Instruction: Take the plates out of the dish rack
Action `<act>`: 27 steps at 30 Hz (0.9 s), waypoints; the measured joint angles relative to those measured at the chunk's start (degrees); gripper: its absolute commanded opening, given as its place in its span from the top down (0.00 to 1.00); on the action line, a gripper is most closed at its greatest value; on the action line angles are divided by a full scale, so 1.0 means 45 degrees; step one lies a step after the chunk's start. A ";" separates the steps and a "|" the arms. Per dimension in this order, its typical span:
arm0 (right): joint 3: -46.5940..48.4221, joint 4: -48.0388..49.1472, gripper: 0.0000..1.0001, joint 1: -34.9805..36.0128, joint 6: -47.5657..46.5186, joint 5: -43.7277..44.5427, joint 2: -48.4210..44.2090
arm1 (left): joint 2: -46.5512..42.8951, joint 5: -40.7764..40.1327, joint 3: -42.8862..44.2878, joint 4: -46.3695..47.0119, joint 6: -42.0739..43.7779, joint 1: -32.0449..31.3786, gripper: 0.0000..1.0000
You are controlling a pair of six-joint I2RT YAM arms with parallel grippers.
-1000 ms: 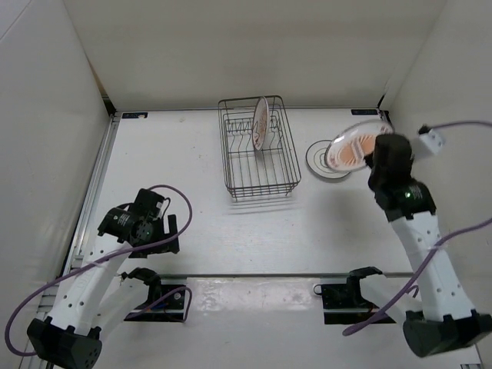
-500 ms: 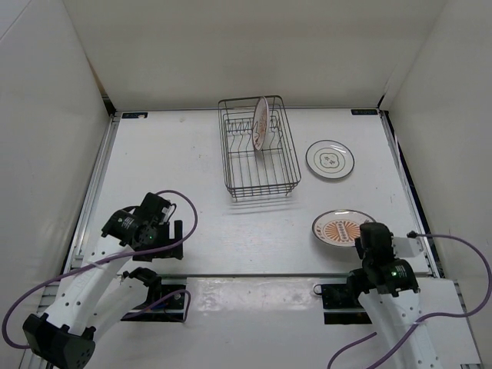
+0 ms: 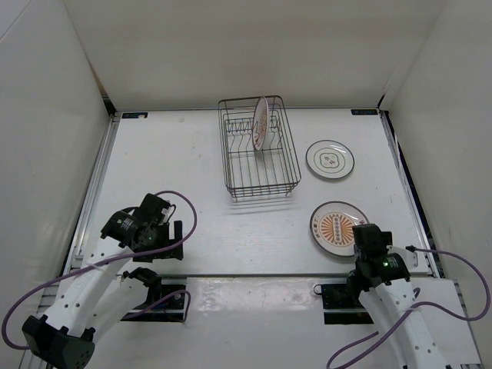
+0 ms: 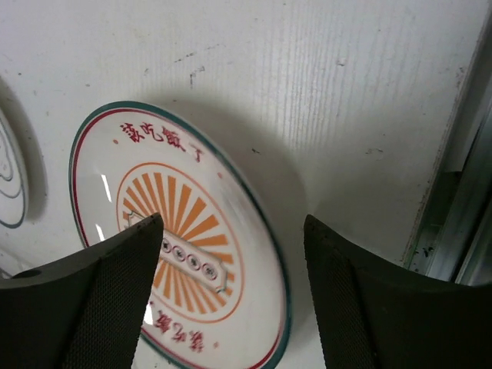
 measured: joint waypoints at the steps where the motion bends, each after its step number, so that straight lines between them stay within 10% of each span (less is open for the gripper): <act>1: 0.0000 0.0005 0.23 0.0000 0.0029 0.0000 0.0175 | -0.0015 -0.0005 0.0000 -0.0010 -0.0019 0.0000 0.00; 9: 0.0801 -0.0384 0.16 -0.0010 -0.0913 -0.0131 0.2302 | -0.0049 -0.0010 0.0000 -0.0015 -0.0039 0.0000 0.00; 15: 0.4804 0.3827 0.19 0.0010 -0.7597 -0.1297 0.6649 | -0.0155 -0.0078 0.0000 -0.0024 -0.0092 0.0000 0.00; 18: 0.7611 0.6018 0.36 0.0015 -1.0244 -0.2890 0.9938 | -0.0092 -0.0155 0.0000 -0.0015 -0.0117 0.0000 0.00; 27: 0.9316 0.9233 0.36 0.0437 -1.1919 -0.6645 1.5174 | 0.0243 -0.0423 0.0005 -0.0015 -0.0102 0.0005 0.00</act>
